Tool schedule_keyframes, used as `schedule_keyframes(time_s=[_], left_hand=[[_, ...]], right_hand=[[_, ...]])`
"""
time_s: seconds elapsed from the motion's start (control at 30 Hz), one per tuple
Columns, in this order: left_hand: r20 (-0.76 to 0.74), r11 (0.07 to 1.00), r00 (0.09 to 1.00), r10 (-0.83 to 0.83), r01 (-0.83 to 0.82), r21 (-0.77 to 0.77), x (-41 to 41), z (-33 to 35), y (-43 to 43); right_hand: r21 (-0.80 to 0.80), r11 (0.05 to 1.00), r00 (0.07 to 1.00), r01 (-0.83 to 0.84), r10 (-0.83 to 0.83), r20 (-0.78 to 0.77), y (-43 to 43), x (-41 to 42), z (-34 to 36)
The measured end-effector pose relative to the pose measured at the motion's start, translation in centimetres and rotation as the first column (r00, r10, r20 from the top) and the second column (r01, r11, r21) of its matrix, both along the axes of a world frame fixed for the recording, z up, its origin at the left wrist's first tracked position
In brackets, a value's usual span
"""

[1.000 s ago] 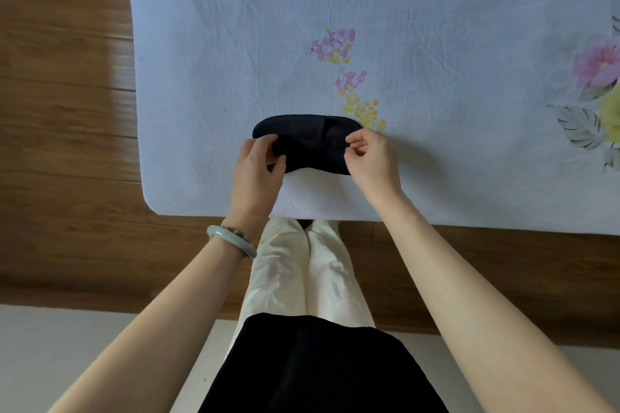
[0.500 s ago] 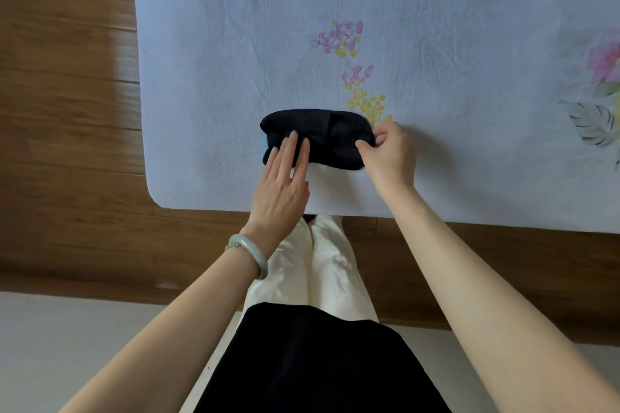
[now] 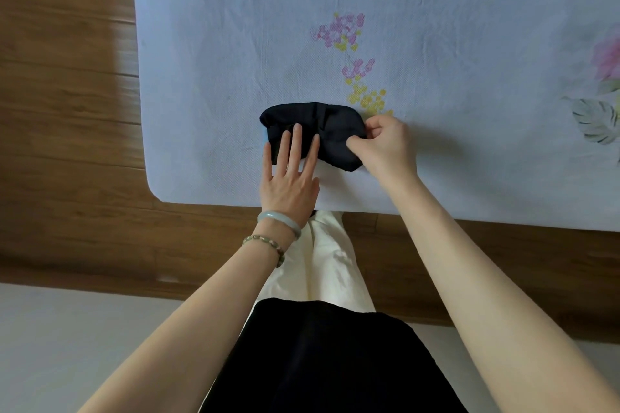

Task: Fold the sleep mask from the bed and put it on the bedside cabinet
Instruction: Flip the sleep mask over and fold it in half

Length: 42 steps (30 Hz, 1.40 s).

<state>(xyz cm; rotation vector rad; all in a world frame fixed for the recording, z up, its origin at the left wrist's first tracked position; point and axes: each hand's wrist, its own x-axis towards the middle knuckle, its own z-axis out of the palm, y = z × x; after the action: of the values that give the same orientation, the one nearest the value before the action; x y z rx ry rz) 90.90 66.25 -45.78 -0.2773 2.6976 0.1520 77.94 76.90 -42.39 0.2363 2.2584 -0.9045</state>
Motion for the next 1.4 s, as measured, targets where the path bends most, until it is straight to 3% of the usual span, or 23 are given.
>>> schedule_keyframes(time_s=[0.17, 0.33, 0.43, 0.53, 0.63, 0.93, 1.1, 1.3, 1.4], left_hand=[[-0.077, 1.0, 0.997, -0.009, 0.011, 0.026, 0.3, 0.0, -0.8], [-0.207, 0.957, 0.976, -0.071, 0.125, 0.263, 0.3, 0.4, -3.2], [-0.186, 0.86, 0.968, 0.167, -0.051, 0.508, 1.7, 1.1, -5.7], [-0.112, 0.755, 0.881, 0.46, -0.322, 0.571, 3.0, 1.9, -7.9], [-0.074, 0.659, 0.806, 0.588, -0.424, 0.621, 2.7, 2.1, -8.7], [-0.03, 0.456, 0.618, 0.786, -0.546, 0.702, 0.2, 1.4, -6.7], [-0.009, 0.454, 0.634, 0.773, -0.544, 0.705, 0.3, 1.1, -6.6], [0.126, 0.365, 0.6, 0.79, -0.626, 0.689, 0.4, 0.8, -7.4], [0.108, 0.423, 0.618, 0.779, -0.645, 0.637, -0.2, 0.8, -7.3]], right_hand=[[-0.128, 0.992, 0.999, 0.001, -0.005, -0.032, -3.6, 2.4, 1.9], [-0.179, 0.984, 0.998, 0.008, -0.019, -0.057, -7.4, 4.1, 1.4], [-0.164, 0.986, 0.996, 0.018, -0.032, -0.085, -8.9, 4.8, 0.6], [-0.143, 0.99, 0.993, -0.013, -0.003, -0.116, -10.0, 5.4, -0.3], [-0.116, 0.993, 0.991, -0.003, -0.013, -0.133, -11.0, 5.6, -1.2], [-0.105, 0.992, 0.989, 0.076, -0.089, -0.118, -12.4, 5.6, -1.5], [-0.115, 0.992, 0.993, 0.053, -0.064, -0.098, -12.8, 5.7, -1.4], [-0.18, 0.971, 0.986, -0.157, 0.164, 0.023, -13.2, 5.6, -0.8], [-0.282, 0.953, 0.983, -0.114, 0.149, 0.106, -11.7, 5.0, 0.2]])
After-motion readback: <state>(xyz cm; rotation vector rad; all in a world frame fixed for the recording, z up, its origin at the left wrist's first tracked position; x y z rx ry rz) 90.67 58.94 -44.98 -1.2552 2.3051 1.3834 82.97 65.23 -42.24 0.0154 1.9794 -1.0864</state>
